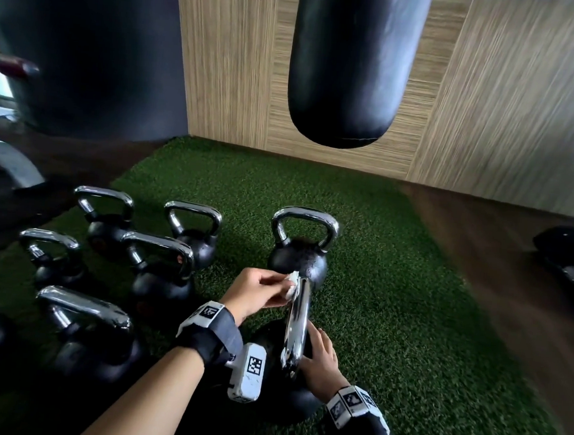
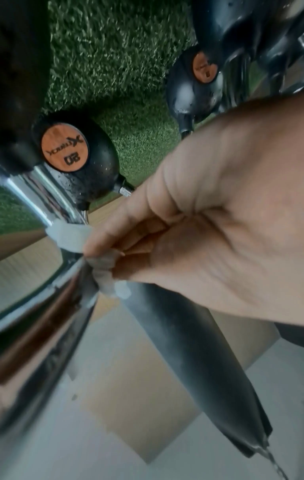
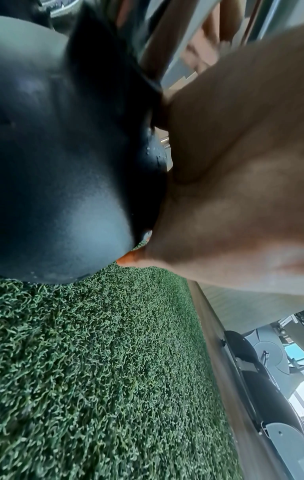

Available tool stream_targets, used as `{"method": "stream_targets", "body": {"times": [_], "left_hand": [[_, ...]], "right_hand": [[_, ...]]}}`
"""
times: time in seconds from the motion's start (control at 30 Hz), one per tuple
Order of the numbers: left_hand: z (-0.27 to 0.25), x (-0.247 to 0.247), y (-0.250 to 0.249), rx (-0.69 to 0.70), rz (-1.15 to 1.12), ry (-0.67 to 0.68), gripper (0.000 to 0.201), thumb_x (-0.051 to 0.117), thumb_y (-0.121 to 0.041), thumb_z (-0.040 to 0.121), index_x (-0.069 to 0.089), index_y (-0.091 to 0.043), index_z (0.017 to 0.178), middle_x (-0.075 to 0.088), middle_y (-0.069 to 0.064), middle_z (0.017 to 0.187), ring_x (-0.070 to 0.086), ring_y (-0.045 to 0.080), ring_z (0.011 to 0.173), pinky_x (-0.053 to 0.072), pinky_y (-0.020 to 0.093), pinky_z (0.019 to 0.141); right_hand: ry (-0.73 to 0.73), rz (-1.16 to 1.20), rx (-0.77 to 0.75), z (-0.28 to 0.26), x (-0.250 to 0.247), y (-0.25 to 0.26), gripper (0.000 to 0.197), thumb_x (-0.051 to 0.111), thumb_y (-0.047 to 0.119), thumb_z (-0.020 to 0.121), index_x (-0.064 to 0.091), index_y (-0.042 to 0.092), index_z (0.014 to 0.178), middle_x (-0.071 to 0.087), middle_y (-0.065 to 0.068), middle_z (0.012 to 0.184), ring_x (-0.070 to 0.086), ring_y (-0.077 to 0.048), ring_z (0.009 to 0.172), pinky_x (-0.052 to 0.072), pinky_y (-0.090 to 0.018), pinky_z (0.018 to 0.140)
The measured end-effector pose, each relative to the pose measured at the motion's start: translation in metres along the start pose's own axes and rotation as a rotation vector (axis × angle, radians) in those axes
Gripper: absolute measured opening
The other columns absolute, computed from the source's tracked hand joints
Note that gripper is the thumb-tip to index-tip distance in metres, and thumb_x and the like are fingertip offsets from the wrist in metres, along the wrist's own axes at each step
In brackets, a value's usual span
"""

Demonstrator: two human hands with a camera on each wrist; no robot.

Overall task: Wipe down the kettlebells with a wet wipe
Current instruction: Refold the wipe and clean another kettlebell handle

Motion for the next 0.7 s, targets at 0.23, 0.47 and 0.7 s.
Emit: {"method": "stream_targets", "body": {"times": [0.23,0.47,0.7], "left_hand": [[-0.011,-0.006,-0.001,0.015,0.159,0.055,0.004,0.078,-0.006,0.084,0.075,-0.009,0.086,0.076,0.008,0.083,0.071,0.011,0.075,0.062,0.029,0.073],[-0.035,-0.006,0.001,-0.049,0.139,0.149,0.008,0.077,-0.004,0.085,0.07,-0.008,0.082,0.073,0.0,0.067,0.069,0.006,0.063,0.06,0.022,0.06],[-0.063,-0.011,0.001,0.094,0.227,0.205,0.011,0.086,-0.011,0.07,0.077,-0.017,0.073,0.074,0.004,0.07,0.068,0.011,0.062,0.059,0.025,0.063]], "right_hand": [[-0.006,-0.002,-0.022,0.0,-0.002,0.002,0.077,0.063,0.037,0.095,0.019,0.029,0.158,0.017,-0.005,0.165,0.007,-0.021,0.154,0.008,-0.033,0.124],[-0.022,0.021,-0.025,-0.005,-0.003,0.003,0.076,0.063,0.037,0.095,0.02,0.031,0.157,0.018,-0.007,0.164,0.008,-0.022,0.154,0.008,-0.034,0.124],[-0.034,0.037,-0.026,-0.004,-0.002,0.002,0.076,0.063,0.038,0.095,0.019,0.031,0.158,0.019,-0.007,0.164,0.008,-0.022,0.154,0.009,-0.035,0.124]]}}
Point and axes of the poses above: each hand's wrist, its own z-axis towards the middle knuckle, its own x-axis out of the palm, y = z × x, the point moved 3 cm from there along z, towards the middle knuckle
